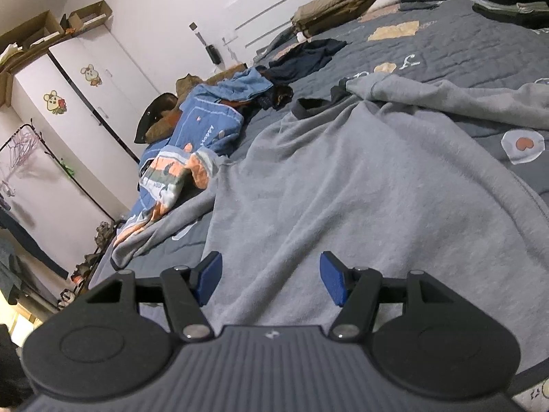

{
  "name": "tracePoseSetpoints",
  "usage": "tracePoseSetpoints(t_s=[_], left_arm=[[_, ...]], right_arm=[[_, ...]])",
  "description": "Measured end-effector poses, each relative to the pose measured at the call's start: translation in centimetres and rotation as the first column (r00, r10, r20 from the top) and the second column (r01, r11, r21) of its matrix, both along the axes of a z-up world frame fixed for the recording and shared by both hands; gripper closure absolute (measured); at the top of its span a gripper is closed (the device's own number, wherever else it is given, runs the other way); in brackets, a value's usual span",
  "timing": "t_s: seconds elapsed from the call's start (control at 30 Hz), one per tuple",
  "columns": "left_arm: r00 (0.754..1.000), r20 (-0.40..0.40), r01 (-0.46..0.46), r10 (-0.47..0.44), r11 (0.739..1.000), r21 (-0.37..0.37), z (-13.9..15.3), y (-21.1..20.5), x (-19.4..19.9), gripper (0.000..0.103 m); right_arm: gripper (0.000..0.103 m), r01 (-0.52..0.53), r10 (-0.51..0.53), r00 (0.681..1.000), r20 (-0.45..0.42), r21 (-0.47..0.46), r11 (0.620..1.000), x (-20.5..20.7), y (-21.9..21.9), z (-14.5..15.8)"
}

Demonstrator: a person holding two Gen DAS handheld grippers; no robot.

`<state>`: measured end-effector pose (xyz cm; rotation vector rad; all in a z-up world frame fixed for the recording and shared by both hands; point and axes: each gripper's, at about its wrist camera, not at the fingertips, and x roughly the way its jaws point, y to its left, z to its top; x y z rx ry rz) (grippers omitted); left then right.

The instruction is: Fold clothes

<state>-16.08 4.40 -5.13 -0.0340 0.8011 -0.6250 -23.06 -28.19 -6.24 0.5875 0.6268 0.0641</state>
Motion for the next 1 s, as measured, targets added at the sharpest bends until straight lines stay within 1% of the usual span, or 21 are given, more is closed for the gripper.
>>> tracePoseSetpoints(t_s=[0.2,0.37,0.57,0.7,0.77,0.83,0.93,1.0], left_arm=[[0.997,0.079,0.018,-0.013,0.998,-0.063,1.1,-2.0,1.8,0.058],[0.989,0.135,0.068,-0.058,0.996,-0.065,0.7,-5.3,3.5,0.055],[0.980,0.169,0.116,-0.105,0.992,-0.055,0.4,-8.7,5.7,0.053],[0.971,0.205,0.140,-0.125,0.988,-0.059,1.1,-11.4,7.6,0.049],[0.965,0.226,0.153,-0.135,0.986,-0.062,1.5,-12.7,8.6,0.045],[0.960,0.239,0.170,-0.144,0.982,-0.088,1.9,-14.1,9.7,0.044],[0.947,0.275,0.198,-0.168,0.977,-0.084,2.2,-16.1,10.9,0.044],[0.945,0.281,0.202,-0.170,0.975,-0.088,1.8,-16.7,11.6,0.042]], right_arm=[[0.041,0.023,-0.023,1.000,0.018,-0.006,1.000,0.0,-0.7,0.5],[0.041,0.059,-0.057,0.998,0.030,-0.056,0.997,0.5,-2.0,1.4],[0.041,0.105,-0.103,0.994,0.031,-0.099,0.990,1.3,-4.4,2.0],[0.041,0.133,-0.131,0.991,0.023,-0.141,0.981,2.3,-6.2,2.0],[0.041,0.133,-0.130,0.991,0.026,-0.158,0.979,2.9,-6.9,2.0],[0.041,0.128,-0.124,0.992,0.030,-0.168,0.978,3.4,-7.6,2.1],[0.041,0.138,-0.134,0.990,0.033,-0.196,0.971,4.4,-8.6,2.5],[0.041,0.146,-0.143,0.989,0.031,-0.221,0.964,5.2,-9.2,2.6]])
